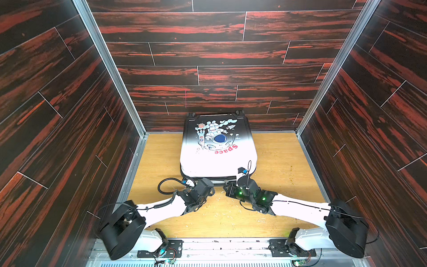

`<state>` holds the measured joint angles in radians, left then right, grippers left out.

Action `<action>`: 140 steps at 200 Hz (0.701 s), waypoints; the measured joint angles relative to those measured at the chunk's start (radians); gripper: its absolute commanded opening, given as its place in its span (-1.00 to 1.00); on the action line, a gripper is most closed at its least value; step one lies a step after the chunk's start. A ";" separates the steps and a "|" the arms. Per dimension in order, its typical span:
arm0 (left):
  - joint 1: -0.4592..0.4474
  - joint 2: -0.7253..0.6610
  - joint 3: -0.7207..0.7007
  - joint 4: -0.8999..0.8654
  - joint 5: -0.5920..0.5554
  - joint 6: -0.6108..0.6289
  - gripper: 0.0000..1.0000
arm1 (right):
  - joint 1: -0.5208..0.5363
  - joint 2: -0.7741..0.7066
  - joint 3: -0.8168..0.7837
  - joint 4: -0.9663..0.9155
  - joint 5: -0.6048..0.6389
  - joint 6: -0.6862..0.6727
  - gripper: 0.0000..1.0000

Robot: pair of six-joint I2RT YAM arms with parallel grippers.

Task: Open the suitcase zippers
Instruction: Unzip the zipper on the suitcase.

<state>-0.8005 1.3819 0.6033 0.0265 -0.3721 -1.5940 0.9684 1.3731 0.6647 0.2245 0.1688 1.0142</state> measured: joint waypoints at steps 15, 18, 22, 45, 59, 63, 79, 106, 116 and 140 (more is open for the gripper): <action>0.005 0.021 0.000 -0.002 -0.014 -0.017 0.56 | 0.000 0.008 -0.015 0.044 0.002 0.000 -1.00; 0.006 0.026 0.000 -0.002 -0.016 -0.019 0.57 | 0.000 0.010 -0.020 0.056 0.002 0.000 -1.00; 0.006 0.031 0.000 -0.002 -0.019 -0.025 0.57 | 0.001 0.013 -0.029 0.075 0.003 0.000 -1.00; 0.005 0.051 0.003 0.014 -0.027 -0.051 0.32 | 0.002 0.026 -0.104 0.230 0.004 0.000 -1.00; 0.004 0.067 0.004 0.047 -0.040 -0.072 0.06 | 0.002 0.047 -0.148 0.338 0.004 0.000 -1.00; 0.004 0.073 0.004 0.059 -0.045 -0.076 -0.01 | 0.002 0.054 -0.157 0.367 0.004 0.000 -1.00; 0.008 0.100 0.005 0.126 -0.064 -0.092 -0.40 | 0.002 0.081 -0.172 0.443 0.006 -0.001 -1.00; 0.029 0.130 0.006 0.215 -0.071 -0.123 -0.94 | 0.002 0.097 -0.174 0.472 0.019 -0.029 -1.00; 0.029 0.126 0.001 0.211 -0.063 -0.133 -1.00 | 0.005 0.090 -0.174 0.459 0.025 -0.050 -1.00; 0.034 0.094 -0.013 0.202 -0.035 -0.134 -1.00 | 0.013 0.034 -0.180 0.380 0.061 -0.127 -1.00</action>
<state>-0.7662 1.4757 0.5903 0.2283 -0.4068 -1.7283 0.9813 1.4067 0.4850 0.6048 0.2298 0.8875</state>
